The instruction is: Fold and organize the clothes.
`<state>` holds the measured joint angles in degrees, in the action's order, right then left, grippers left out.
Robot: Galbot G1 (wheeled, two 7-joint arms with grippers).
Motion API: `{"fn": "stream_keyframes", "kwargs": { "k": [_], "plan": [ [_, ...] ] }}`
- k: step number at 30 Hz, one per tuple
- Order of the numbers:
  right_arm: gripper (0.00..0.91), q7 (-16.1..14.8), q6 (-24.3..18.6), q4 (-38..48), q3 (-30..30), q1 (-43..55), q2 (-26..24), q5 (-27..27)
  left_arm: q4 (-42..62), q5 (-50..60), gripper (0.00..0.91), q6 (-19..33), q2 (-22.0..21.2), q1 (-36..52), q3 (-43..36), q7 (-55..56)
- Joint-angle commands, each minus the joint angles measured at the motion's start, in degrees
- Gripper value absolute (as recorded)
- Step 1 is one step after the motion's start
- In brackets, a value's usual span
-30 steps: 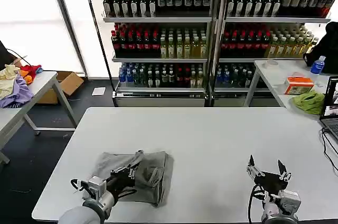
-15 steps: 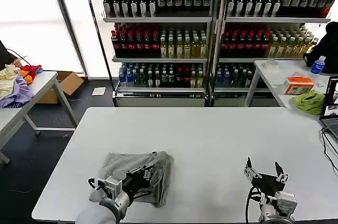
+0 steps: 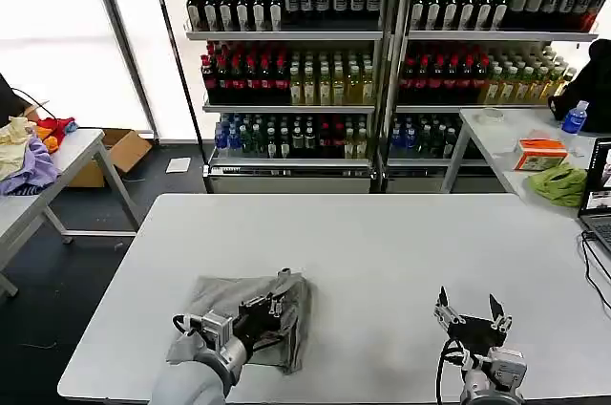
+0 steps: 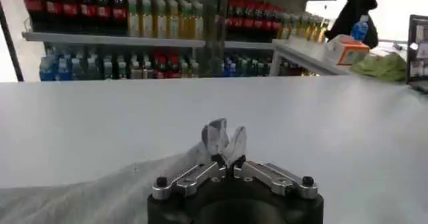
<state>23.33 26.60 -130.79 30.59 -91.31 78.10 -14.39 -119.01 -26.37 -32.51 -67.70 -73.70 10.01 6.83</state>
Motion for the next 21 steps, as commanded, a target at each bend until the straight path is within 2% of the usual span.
{"fn": "stream_keyframes", "kwargs": {
  "k": [1,2,10,16,19,21],
  "plan": [
    [0.907,-0.11,0.01,0.3,-0.47,0.15,-0.01,0.02,0.57,0.72,0.776,0.25,-1.17,-0.83,0.06,-0.67],
    [0.907,-0.14,-0.05,0.42,-0.59,0.16,0.0,0.05,0.51,0.71,0.907,0.24,-1.25,-0.98,0.15,-0.72],
    [0.907,-0.06,-0.14,1.06,-1.26,0.75,-0.17,0.16,0.02,-3.88,0.907,1.66,-3.11,-2.11,-0.9,-1.15],
    [0.907,-0.03,-0.03,1.61,-2.15,1.72,-0.72,0.29,-9.02,-24.28,0.907,1.39,-4.3,-3.21,-0.3,3.57],
    [0.907,-0.02,0.23,2.2,-2.99,2.98,-1.83,0.3,-14.11,-29.08,0.907,1.25,-3.04,-3.41,3.23,5.5],
    [0.907,-0.08,0.33,2.6,-3.83,3.91,-2.84,0.26,-16.33,-30.18,0.907,1.44,-0.12,-3.69,8.54,5.91]
  ]
}}
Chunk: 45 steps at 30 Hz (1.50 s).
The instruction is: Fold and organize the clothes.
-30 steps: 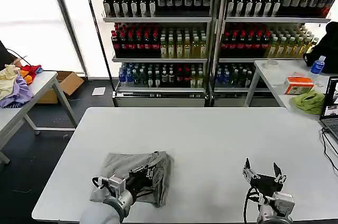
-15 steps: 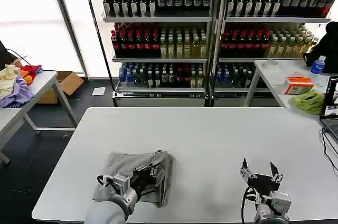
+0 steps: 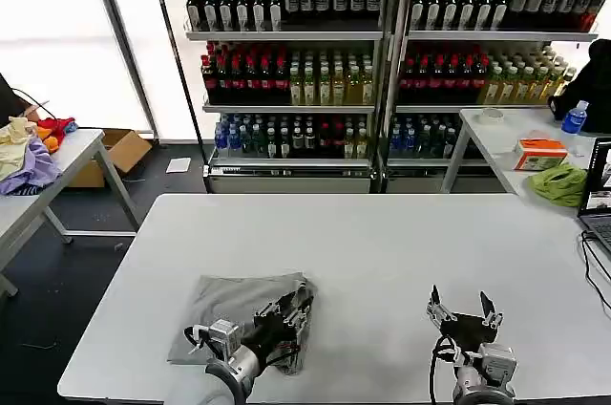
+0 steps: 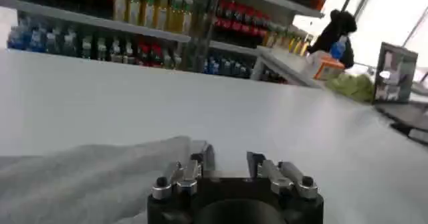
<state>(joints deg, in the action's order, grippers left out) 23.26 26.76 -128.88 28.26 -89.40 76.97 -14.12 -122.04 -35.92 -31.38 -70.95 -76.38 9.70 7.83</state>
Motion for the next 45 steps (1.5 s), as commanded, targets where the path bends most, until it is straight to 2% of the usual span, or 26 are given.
{"fn": "stream_keyframes", "kwargs": {
  "k": [1,2,5,8,11,20,31,45],
  "plan": [
    [0.907,-0.08,0.28,0.94,-1.96,2.49,-2.07,-0.18,-13.44,-20.61,0.907,0.35,4.41,-1.1,9.78,5.38],
    [0.907,-0.14,0.43,1.24,-2.49,3.05,-2.55,-0.45,-13.0,-19.84,0.907,0.31,6.92,-1.55,15.03,5.82],
    [0.907,-0.33,0.72,2.33,-3.95,5.09,-3.33,-1.06,-10.41,-18.76,0.907,0.43,11.44,-3.63,23.52,5.85],
    [0.907,-0.33,1.01,3.42,-5.13,6.95,-3.43,-1.61,-6.07,-17.23,0.907,0.51,13.59,-5.31,29.04,4.8],
    [0.907,-0.44,1.05,4.1,-5.78,7.78,-3.3,-1.76,-2.3,-16.81,0.907,0.48,13.69,-6.63,31.08,3.54],
    [0.907,-0.48,1.43,3.08,-4.47,7.05,-3.99,-2.45,5.65,-12.0,0.907,0.36,12.39,-7.26,28.61,-1.18],
    [0.907,-0.24,1.75,2.74,-4.31,6.42,-3.79,-2.1,7.09,-10.06,0.907,-1.66,12.0,-8.53,26.71,-5.58],
    [0.907,-0.4,1.83,2.63,-4.06,6.17,-3.78,-1.86,9.89,-8.98,0.907,-1.62,11.17,-8.09,25.74,-8.09]
  ]
}}
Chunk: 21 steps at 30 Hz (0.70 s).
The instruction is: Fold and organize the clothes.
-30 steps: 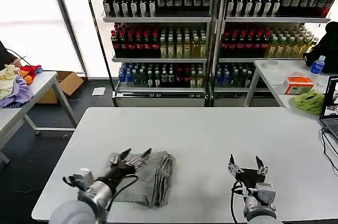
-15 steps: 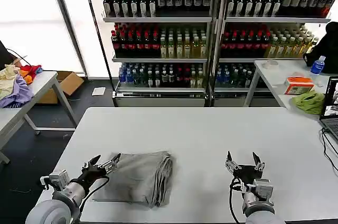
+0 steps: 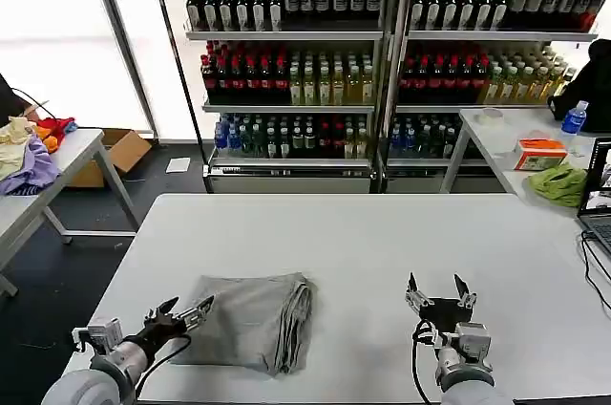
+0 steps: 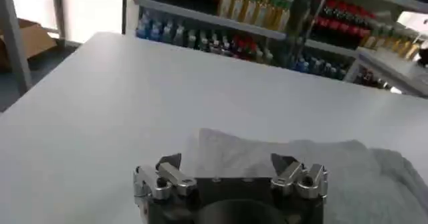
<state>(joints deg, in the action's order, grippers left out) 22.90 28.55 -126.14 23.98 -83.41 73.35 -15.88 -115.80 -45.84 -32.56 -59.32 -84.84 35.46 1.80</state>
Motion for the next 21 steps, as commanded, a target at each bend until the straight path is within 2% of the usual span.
{"fn": "stream_keyframes", "kwargs": {
  "k": [1,10,12,13,14,15,21],
  "plan": [
    [0.907,-0.02,0.02,-0.02,0.33,0.15,-0.23,-0.15,3.91,0.93,0.907,-0.43,-0.61,0.38,-0.15,-2.16],
    [0.907,-0.08,-0.21,0.23,0.21,0.02,-0.23,-0.1,5.18,1.66,0.887,-0.31,-1.49,0.0,-0.49,-3.3],
    [0.907,-0.09,-0.17,0.07,0.2,0.03,-0.3,-0.1,5.58,1.81,0.746,-0.19,-1.61,0.02,-0.44,-3.47],
    [0.907,-0.09,-0.16,0.04,0.22,0.03,-0.33,-0.12,5.71,1.82,0.474,-0.13,-1.68,-0.01,-0.42,-3.55],
    [0.907,-0.09,-0.15,0.02,0.25,0.04,-0.37,-0.13,5.74,1.82,0.272,-0.03,-1.71,-0.08,-0.41,-3.69],
    [0.907,-0.08,-0.15,0.02,0.3,0.08,-0.38,-0.15,5.66,1.81,0.0,0.15,-1.82,-0.28,-0.44,-3.82],
    [0.907,-0.08,-0.15,-0.13,0.49,0.09,-0.52,-0.18,4.34,2.0,0.0,0.91,-2.47,-0.86,-0.81,-4.28]
  ]
}}
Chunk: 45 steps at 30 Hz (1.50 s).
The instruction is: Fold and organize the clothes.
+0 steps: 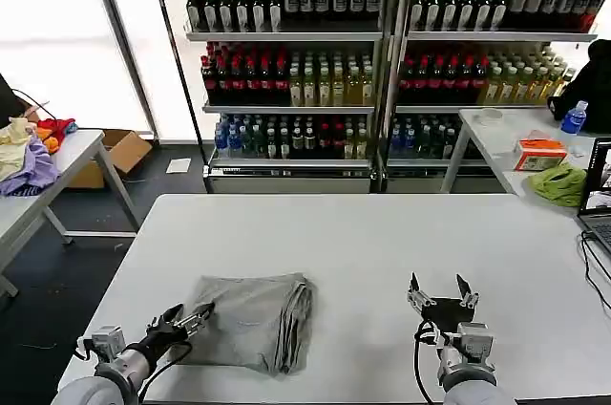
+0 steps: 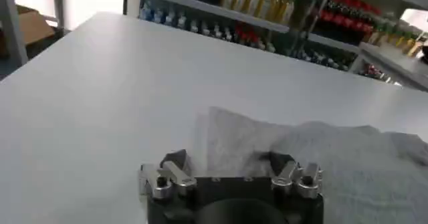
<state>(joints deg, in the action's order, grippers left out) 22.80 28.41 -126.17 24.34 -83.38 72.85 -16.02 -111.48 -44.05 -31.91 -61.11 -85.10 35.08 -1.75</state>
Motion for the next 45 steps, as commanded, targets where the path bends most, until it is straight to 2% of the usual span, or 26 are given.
{"fn": "stream_keyframes", "kwargs": {
  "k": [1,14,21,28,29,33,36,39,41,45],
  "plan": [
    [0.907,-0.01,-0.01,-0.1,0.13,0.05,-0.02,-0.05,-0.55,0.21,0.0,0.28,-0.85,-0.65,-0.5,-0.74],
    [0.907,-0.03,-0.23,0.08,0.77,-0.09,-0.46,-0.3,-0.14,3.64,0.0,3.38,-2.64,-0.61,-0.62,-3.94],
    [0.907,0.06,-0.12,0.34,0.54,0.6,-0.51,-0.23,-0.86,3.21,0.0,3.48,-1.98,-0.31,2.64,-3.83],
    [0.907,-0.08,0.19,0.91,-0.13,2.16,-0.46,-0.37,-2.79,-3.0,0.0,2.45,4.01,-0.09,13.5,-3.49],
    [0.907,-0.01,0.22,1.22,-0.33,2.51,-0.34,-0.37,-2.43,-4.25,0.0,2.12,5.51,-0.23,17.17,-3.51],
    [0.907,0.1,0.25,1.35,-0.83,3.03,-0.22,-0.49,1.63,-6.23,0.0,1.9,10.75,-0.04,23.74,-3.29],
    [0.907,0.37,0.31,1.66,-0.91,3.45,-0.28,-0.83,6.56,-7.16,0.0,1.93,16.78,0.65,28.43,-3.32],
    [0.907,0.39,0.31,1.7,-0.72,3.63,-0.2,-1.1,8.79,-7.11,0.0,2.03,21.1,0.2,29.82,-3.88],
    [0.907,0.45,0.29,1.75,-0.56,3.68,0.0,-1.24,7.88,-6.65,0.0,2.0,22.07,0.23,29.28,-3.93],
    [0.907,0.52,0.23,1.73,-0.54,3.45,0.33,-1.18,4.07,-5.27,0.0,1.45,20.71,1.68,25.5,-3.22]
  ]
}}
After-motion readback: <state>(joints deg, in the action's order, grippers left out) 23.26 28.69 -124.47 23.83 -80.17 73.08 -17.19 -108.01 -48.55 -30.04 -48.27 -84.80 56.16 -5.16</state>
